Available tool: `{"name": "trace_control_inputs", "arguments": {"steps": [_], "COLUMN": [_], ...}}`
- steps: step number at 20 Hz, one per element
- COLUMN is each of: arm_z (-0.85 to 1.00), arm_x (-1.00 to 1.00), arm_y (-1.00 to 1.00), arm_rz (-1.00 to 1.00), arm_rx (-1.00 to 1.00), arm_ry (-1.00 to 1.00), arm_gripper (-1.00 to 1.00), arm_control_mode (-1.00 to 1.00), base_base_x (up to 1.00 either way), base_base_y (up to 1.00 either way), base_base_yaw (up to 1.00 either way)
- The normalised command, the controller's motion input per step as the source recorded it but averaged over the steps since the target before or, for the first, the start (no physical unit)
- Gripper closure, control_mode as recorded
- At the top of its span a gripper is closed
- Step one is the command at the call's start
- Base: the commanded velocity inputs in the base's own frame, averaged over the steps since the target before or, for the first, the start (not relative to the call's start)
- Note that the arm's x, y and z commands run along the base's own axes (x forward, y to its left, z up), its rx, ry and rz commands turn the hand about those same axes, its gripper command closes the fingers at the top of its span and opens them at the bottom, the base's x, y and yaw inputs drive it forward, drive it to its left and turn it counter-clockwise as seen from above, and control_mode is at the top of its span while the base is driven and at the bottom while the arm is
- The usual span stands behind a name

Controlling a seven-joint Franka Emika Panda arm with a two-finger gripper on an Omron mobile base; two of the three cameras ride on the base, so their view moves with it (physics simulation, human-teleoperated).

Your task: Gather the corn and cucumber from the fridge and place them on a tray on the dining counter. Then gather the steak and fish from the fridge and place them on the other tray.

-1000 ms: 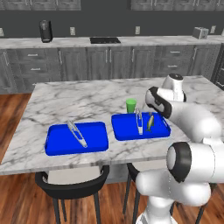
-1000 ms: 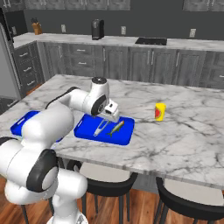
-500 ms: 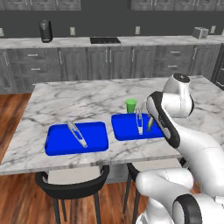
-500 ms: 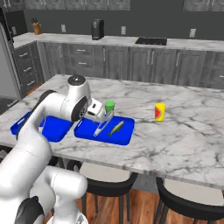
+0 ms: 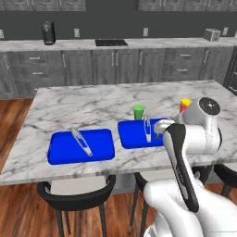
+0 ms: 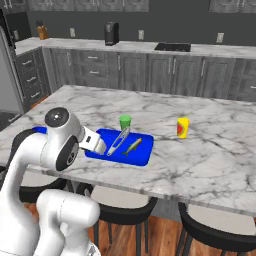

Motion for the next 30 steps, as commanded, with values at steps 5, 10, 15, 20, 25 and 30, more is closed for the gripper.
{"name": "trace_control_inputs", "arguments": {"steps": [5, 10, 15, 20, 25, 30], "arm_z": [0.00, 0.00, 0.00, 0.00, 0.00, 0.00], "arm_x": [-0.63, -0.01, 0.00, 0.00, 0.00, 0.00], "arm_y": [0.12, 0.05, 0.00, 0.00, 0.00, 0.00], "arm_rz": [0.00, 0.00, 0.00, 0.00, 0.00, 0.00], "arm_rx": [0.00, 0.00, 0.00, 0.00, 0.00, 0.00], "arm_ry": [-0.10, 0.00, 0.00, 0.00, 0.00, 0.00], "arm_gripper": [-1.00, -1.00, -1.00, -1.00, -1.00, -1.00], "arm_control_mode": [-1.00, 1.00, 1.00, 1.00, 1.00, 1.00], "base_base_x": [0.00, -0.19, -0.43, -0.22, -0.03, 0.00], "base_base_y": [0.00, 0.40, 0.98, 1.00, 1.00, 1.00], "base_base_yaw": [0.00, 0.04, 0.08, 0.02, 0.00, 0.00]}}
